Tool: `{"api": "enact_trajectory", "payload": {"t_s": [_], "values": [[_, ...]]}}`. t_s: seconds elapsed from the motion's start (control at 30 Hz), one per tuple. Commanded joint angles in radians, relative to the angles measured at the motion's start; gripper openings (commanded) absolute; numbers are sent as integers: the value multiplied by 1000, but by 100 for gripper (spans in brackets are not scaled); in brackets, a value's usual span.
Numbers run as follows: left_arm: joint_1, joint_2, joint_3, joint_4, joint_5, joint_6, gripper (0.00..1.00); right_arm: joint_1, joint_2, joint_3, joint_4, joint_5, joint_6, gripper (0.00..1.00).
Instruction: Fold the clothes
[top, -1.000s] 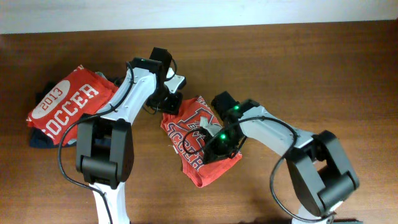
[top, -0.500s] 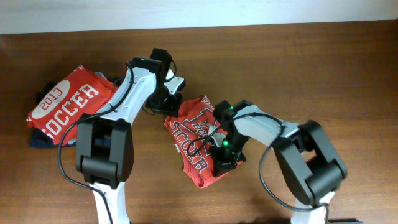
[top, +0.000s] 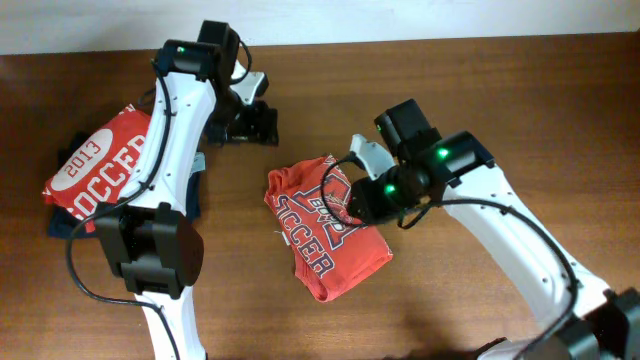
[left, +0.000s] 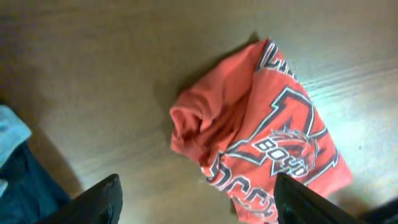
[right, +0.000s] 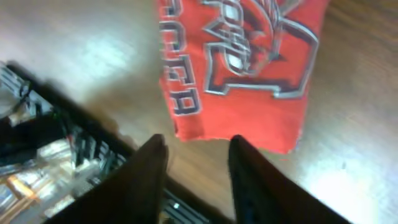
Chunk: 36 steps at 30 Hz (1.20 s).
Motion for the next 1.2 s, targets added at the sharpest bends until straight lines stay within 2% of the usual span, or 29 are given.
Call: {"api": "enact_trajectory", "payload": {"t_s": [0.0, 0.27, 0.37, 0.47, 0.6, 0.67, 0.73, 0.87, 1.0, 1.17], "values": [[2, 1, 12, 18, 5, -3, 78, -1, 97, 0, -40, 48, 77, 33], [2, 1, 12, 16, 5, -3, 78, 4, 372, 0, -79, 54, 76, 25], [2, 1, 12, -27, 5, -3, 78, -3, 453, 0, -89, 147, 77, 15], [2, 1, 12, -76, 3, -12, 78, -13, 478, 0, -63, 149, 76, 14], [7, 1, 5, -116, -73, -120, 77, -15, 462, 5, -54, 98, 59, 15], [12, 1, 2, -138, -82, -140, 73, -15, 436, 5, -51, 47, 39, 15], [16, 1, -3, -183, -82, -141, 68, -15, 381, 8, -43, 17, 34, 22], [20, 1, -39, -227, -73, -142, 67, -15, 287, 17, -32, 18, 34, 36], [20, 1, -116, -192, 57, -141, 66, -15, 212, 19, -21, 18, 34, 52], [17, 0, -261, -98, 177, -162, 63, -15, 193, 19, -20, 17, 34, 56]]}}
